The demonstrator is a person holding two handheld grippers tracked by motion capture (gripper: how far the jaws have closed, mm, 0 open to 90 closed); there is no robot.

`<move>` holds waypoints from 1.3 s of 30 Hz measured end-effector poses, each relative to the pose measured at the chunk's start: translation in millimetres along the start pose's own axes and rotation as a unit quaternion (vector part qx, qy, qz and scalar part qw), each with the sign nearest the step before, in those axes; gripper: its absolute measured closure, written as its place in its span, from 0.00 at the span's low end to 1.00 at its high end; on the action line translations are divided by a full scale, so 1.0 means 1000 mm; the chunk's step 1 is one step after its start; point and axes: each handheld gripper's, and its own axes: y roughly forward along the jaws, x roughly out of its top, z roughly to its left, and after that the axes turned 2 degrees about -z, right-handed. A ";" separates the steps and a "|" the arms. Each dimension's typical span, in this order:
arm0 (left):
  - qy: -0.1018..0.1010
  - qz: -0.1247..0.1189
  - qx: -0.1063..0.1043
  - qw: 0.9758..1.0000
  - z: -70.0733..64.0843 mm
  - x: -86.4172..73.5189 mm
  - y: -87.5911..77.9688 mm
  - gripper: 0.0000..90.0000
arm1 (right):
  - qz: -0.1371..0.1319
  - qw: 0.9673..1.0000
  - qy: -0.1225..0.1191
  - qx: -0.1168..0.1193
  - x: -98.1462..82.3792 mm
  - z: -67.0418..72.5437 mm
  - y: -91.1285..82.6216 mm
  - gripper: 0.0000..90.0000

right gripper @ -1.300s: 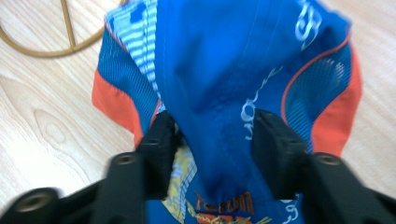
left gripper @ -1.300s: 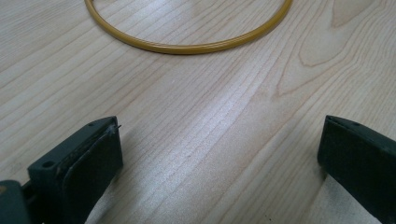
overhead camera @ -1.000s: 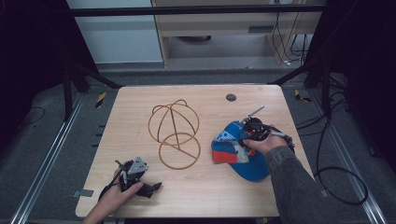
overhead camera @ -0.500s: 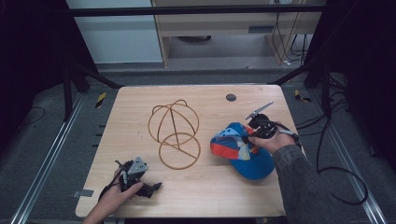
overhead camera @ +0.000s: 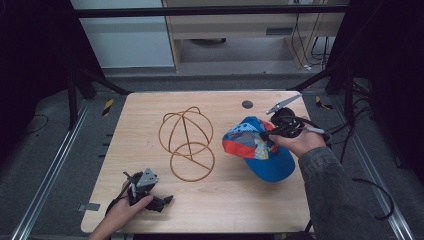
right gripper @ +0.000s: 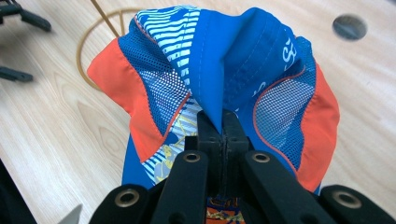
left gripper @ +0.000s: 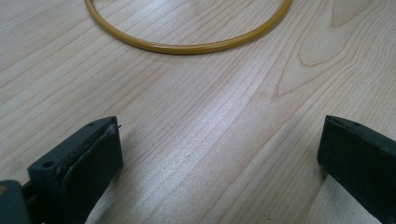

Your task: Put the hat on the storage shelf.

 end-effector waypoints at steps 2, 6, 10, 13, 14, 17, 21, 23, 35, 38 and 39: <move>0.000 0.000 0.000 1.000 0.000 0.000 0.000 0.00 | -0.008 1.000 -0.002 -0.002 0.004 0.002 -0.006 1.00; 0.000 0.000 0.000 1.000 0.000 0.000 0.000 0.00 | -0.028 1.000 -0.009 -0.008 0.011 0.005 -0.018 1.00; 0.000 0.000 0.000 1.000 0.000 0.000 0.000 0.00 | -0.044 0.999 -0.022 -0.012 0.018 0.009 -0.031 1.00; 0.000 0.000 0.000 1.000 0.000 0.000 0.000 0.00 | -0.049 0.998 -0.028 -0.015 0.023 0.012 -0.040 1.00; 0.000 0.000 0.000 1.000 0.000 0.000 0.000 0.00 | -0.051 0.998 -0.030 -0.017 0.024 0.013 -0.042 1.00; -0.001 0.000 0.000 1.000 0.000 0.000 0.000 0.00 | -0.056 0.998 -0.036 -0.019 0.028 0.017 -0.049 1.00; 0.000 0.000 0.000 1.000 0.000 0.000 0.000 0.00 | -0.065 0.997 -0.040 -0.019 0.031 0.021 -0.053 1.00; 0.000 0.000 0.000 1.000 0.000 0.000 0.000 0.00 | -0.072 0.996 -0.043 -0.019 0.031 0.023 -0.055 1.00; 0.000 0.000 0.000 1.000 0.000 0.000 0.000 0.00 | -0.113 0.991 -0.066 -0.026 0.053 0.043 -0.078 1.00; 0.000 0.002 -0.001 1.000 0.000 0.000 0.000 0.00 | -0.123 0.990 -0.071 -0.027 0.062 0.047 -0.080 1.00; 0.000 0.002 -0.001 1.000 0.000 0.000 0.000 0.00 | -0.125 0.989 -0.074 -0.026 0.065 0.048 -0.080 1.00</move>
